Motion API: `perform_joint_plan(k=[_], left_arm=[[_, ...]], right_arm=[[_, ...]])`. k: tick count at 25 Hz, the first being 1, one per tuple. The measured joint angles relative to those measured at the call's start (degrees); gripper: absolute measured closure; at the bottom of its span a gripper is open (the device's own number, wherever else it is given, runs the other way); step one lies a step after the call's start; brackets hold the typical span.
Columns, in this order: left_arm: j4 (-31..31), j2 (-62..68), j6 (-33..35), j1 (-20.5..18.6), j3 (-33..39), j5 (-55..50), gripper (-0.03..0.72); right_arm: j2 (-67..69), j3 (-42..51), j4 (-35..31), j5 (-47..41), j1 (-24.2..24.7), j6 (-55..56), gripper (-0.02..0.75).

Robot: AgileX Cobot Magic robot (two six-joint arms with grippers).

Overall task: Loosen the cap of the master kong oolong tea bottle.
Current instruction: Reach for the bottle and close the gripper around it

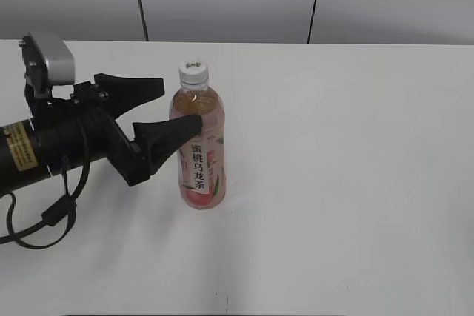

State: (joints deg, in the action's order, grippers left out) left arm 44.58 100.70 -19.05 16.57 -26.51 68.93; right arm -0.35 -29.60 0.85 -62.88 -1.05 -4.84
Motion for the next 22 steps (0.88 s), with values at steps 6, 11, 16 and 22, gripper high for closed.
perform_joint_plan(k=[6, 11, 16, 22], left_arm=[[2.0, 0.9, -1.8, 0.0, -2.1, 0.2, 0.092], [3.2, 3.6, -3.3, 0.0, -3.1, 0.2, 0.095], [3.7, 5.2, -3.4, 0.2, -4.1, 0.2, 0.095], [3.7, 6.3, -3.4, 2.9, -7.2, 0.1, 0.095]], right_arm=[[0.0, 0.0, 0.0, 0.0, 0.0, 0.0, 0.207], [0.0, 0.0, 0.0, 0.0, 0.0, 0.0, 0.207], [0.0, 0.0, 0.0, 0.0, 0.0, 0.0, 0.207], [0.0, 0.0, 0.0, 0.0, 0.0, 0.0, 0.207]])
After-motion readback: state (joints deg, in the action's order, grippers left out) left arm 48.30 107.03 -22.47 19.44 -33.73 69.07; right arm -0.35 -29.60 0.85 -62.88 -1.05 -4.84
